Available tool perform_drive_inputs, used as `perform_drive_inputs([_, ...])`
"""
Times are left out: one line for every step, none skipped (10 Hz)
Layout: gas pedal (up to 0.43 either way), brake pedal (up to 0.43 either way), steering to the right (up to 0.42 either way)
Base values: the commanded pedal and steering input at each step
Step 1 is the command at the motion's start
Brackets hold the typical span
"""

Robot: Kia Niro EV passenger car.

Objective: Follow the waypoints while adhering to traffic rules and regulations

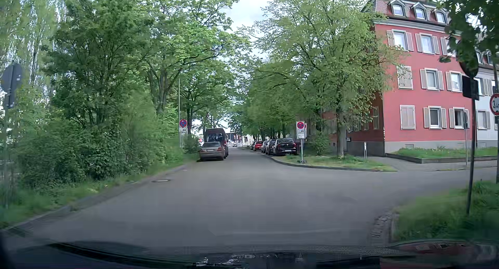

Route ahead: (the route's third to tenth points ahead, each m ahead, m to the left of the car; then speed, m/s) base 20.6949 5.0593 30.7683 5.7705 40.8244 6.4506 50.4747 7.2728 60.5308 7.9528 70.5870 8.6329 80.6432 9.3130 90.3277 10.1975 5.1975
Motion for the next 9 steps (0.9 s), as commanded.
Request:
perform_drive_inputs([0.118, 0.000, -0.005])
perform_drive_inputs([0.118, 0.000, -0.005])
perform_drive_inputs([0.118, 0.000, -0.005])
perform_drive_inputs([0.130, 0.000, -0.006])
perform_drive_inputs([0.130, 0.000, -0.006])
perform_drive_inputs([0.130, 0.000, -0.004])
perform_drive_inputs([0.130, 0.000, -0.004])
perform_drive_inputs([0.130, 0.000, -0.006])
perform_drive_inputs([0.130, 0.000, -0.008])
